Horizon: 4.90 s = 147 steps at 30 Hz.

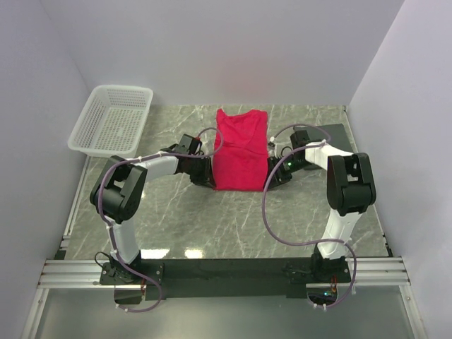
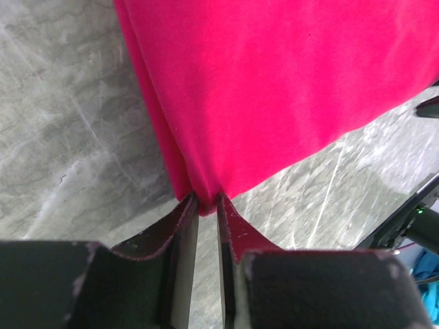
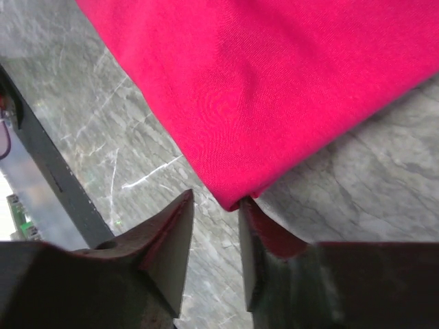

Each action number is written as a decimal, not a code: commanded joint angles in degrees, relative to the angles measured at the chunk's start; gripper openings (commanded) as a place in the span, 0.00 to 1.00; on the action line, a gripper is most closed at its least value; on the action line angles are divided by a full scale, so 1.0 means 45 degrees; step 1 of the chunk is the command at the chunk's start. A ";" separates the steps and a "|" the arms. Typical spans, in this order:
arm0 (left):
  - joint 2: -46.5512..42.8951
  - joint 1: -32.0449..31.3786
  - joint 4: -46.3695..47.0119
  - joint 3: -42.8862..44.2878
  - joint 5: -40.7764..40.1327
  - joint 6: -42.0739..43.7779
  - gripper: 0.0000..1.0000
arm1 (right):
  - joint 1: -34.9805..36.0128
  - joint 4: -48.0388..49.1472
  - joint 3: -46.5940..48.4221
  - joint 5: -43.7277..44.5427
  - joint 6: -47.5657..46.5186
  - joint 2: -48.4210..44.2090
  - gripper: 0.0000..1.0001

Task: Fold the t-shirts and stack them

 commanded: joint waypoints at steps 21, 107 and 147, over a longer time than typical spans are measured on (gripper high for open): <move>-0.2302 -0.0063 0.0706 -0.2328 0.1283 -0.0454 0.02 | 0.0117 -0.1536 -0.0465 0.0788 -0.1272 -0.1408 0.00; -0.2673 -0.3637 0.4124 -0.3930 -0.3190 1.5717 0.10 | 0.2538 -0.0504 -0.2594 0.2642 -1.4418 -0.4748 0.79; -0.4996 -0.3676 0.2016 -0.4106 -0.0380 1.4800 0.01 | 0.2072 -0.3915 -0.0800 0.1415 -1.2246 -0.3829 0.00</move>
